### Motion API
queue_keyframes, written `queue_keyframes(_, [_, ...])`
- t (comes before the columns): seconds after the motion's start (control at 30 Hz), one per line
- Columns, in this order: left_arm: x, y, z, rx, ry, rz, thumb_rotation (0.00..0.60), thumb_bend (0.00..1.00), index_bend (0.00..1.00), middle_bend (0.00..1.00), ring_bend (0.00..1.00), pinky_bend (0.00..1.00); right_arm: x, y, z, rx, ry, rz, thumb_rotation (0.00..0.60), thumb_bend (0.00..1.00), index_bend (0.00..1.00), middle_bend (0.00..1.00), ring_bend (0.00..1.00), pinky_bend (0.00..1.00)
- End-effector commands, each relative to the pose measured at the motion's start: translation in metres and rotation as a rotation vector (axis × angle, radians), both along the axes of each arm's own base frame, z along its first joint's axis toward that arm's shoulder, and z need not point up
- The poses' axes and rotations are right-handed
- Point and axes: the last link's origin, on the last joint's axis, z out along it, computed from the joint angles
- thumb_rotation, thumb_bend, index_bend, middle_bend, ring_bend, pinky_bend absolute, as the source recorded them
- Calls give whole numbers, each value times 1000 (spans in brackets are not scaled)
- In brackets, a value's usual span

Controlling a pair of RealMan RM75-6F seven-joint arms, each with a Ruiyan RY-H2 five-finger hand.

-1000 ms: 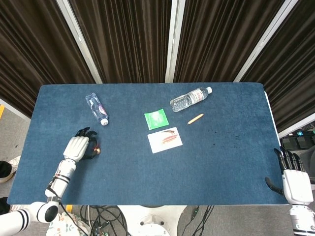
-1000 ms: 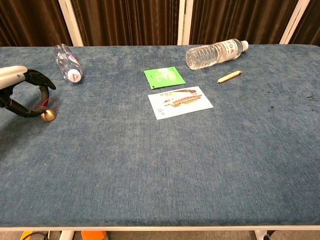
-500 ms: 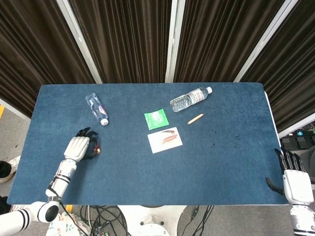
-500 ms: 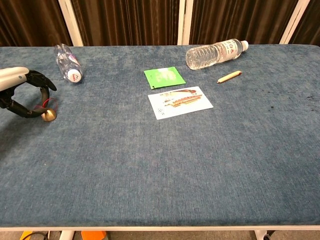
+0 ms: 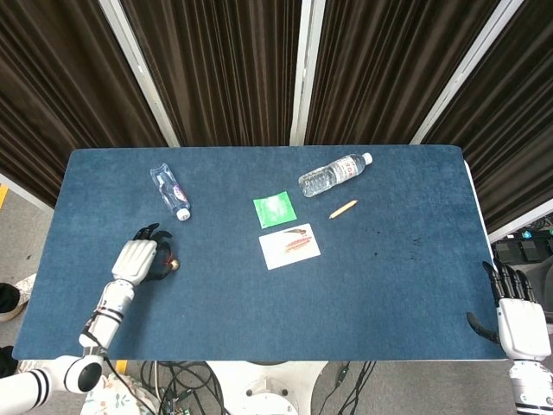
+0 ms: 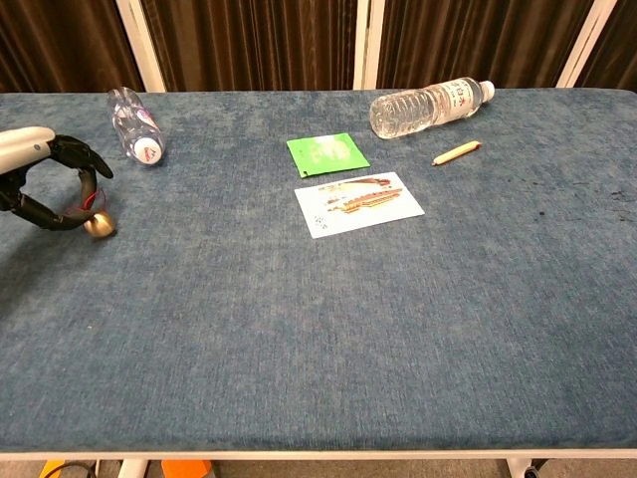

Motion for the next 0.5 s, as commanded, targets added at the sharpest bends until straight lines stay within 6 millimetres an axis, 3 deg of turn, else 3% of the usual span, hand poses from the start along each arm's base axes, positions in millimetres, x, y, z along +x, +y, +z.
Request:
queue_keyframes(0.03, [2,0,13,35,-1,-14,600,367,611,231,34,113,1,0,1,-1,1,2,600,157,0,0,0,0])
queue_keyframes(0.23, [3,4,47,196,94,-23,600,368,623,244,34,114,1,0,0,0,-1,4,600,158,0,0,0,0])
queue_keyframes(0.33, [22,-8,40,47,-182,63,600,379,630,244,38,123,1,-1,-1,2,0,3,600,157,0,0,0,0])
queue_keyframes(0.4, [18,-6,51,59,-7,-32,600,396,626,245,42,128,2,-2,-1,3,-1,3,600,157,0,0,0,0])
queue_keyframes(0.47, [11,0,56,217,230,-108,600,400,632,259,45,123,2,-2,-1,3,-2,6,600,157,0,0,0,0])
queue_keyframes(0.5, [11,-1,53,237,210,-80,600,399,638,268,47,120,2,-1,-1,3,0,7,600,157,0,0,0,0])
